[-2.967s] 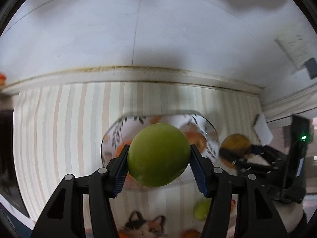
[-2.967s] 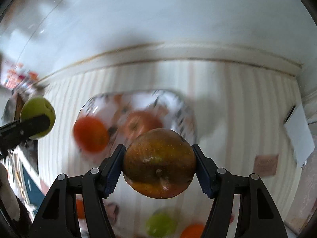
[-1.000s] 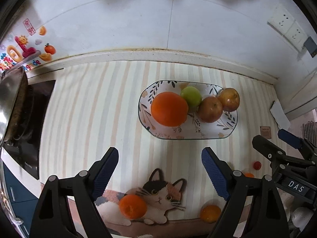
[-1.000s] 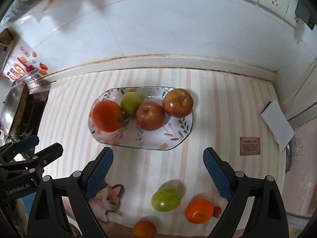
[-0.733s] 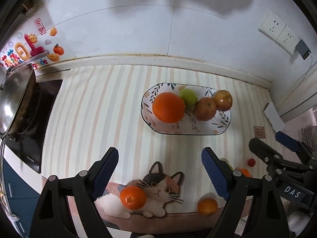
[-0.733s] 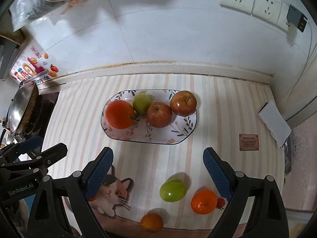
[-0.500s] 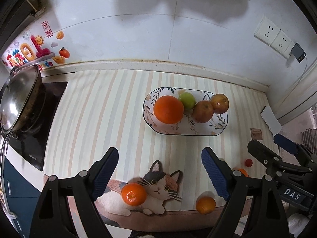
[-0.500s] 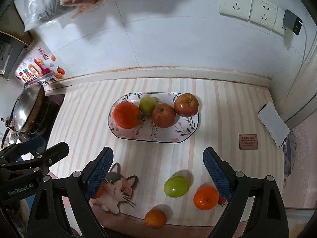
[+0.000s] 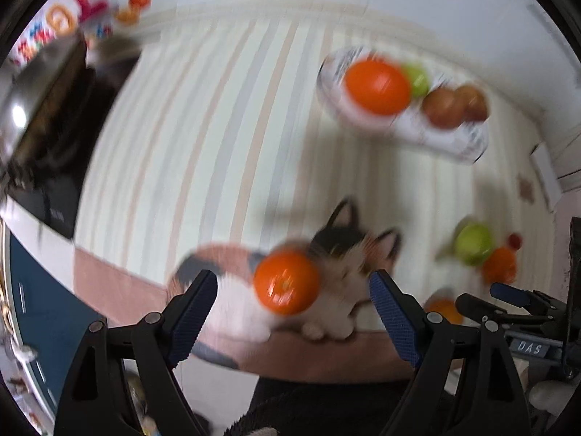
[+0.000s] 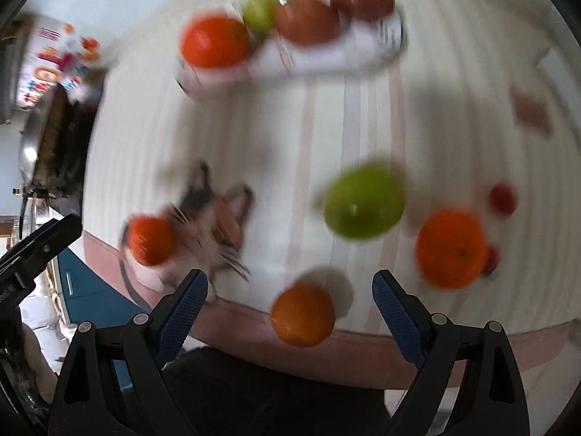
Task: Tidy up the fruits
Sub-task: 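Grasp a small orange with the left tool while the right tool grasps another orange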
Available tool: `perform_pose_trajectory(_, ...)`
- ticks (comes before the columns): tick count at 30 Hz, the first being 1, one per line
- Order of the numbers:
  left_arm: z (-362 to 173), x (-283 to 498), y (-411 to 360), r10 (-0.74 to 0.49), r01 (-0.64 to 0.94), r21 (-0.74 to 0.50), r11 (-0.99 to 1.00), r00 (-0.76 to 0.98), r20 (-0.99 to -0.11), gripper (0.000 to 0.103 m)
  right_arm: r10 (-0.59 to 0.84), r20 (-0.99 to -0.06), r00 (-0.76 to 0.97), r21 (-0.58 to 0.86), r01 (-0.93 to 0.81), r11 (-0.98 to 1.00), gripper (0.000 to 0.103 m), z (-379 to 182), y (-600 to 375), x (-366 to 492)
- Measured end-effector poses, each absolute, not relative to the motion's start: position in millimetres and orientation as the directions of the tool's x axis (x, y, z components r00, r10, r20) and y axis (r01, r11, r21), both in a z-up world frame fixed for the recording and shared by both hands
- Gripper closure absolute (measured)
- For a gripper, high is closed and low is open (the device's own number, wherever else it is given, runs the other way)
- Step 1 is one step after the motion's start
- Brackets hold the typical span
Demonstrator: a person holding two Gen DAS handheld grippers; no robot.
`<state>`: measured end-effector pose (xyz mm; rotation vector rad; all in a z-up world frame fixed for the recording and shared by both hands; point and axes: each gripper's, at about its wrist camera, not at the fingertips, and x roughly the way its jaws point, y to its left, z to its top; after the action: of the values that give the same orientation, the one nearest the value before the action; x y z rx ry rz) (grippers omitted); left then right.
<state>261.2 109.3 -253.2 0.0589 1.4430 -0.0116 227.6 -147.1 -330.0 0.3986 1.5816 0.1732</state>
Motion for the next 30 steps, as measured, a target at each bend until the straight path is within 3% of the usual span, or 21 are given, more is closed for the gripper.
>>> perform_pose_trajectory(12, -349.5, 266.0, 127.7, -0.027, -0.027, -0.024, 0.999, -0.095, -0.995, 0.017, 0.383, -0.916, -0.118, 0.361, 0.173, 0.916, 0.01, -388.3, -129.5, 211.2)
perform_pose_trajectory(15, -358.8, 266.7, 127.2, -0.027, -0.025, -0.024, 0.999, -0.101, -0.995, 0.018, 0.379, -0.916, -0.129, 0.356, 0.168, 0.919, 0.016, -392.0, -123.2, 210.8)
perform_pose_trajectory(18, -360.1, 267.7, 127.2, -0.037, -0.028, -0.035, 0.999, -0.083, -0.996, 0.033, 0.355, -0.928, -0.117, 0.337, 0.147, 0.93, 0.019, -391.0, -119.7, 210.7)
perform_pose_trajectory(19, -358.8, 268.0, 126.0, -0.057, -0.031, -0.055, 0.998, -0.073, -0.996, 0.039, 0.346, -0.932, -0.11, 0.331, 0.141, 0.933, 0.026, -390.5, -118.8, 211.3)
perform_pose_trajectory(22, -356.5, 266.3, 118.3, -0.016, -0.004, -0.016, 1.0, -0.039, -0.999, 0.039, 0.314, -0.945, -0.094, 0.305, 0.102, 0.947, 0.044, -388.5, -112.1, 210.9)
perform_pose_trajectory(30, -338.7, 261.3, 87.8, -0.028, 0.043, -0.028, 0.999, -0.004, -1.0, 0.04, 0.331, -0.943, -0.049, 0.324, 0.11, 0.94, 0.046, -386.2, -108.0, 208.0)
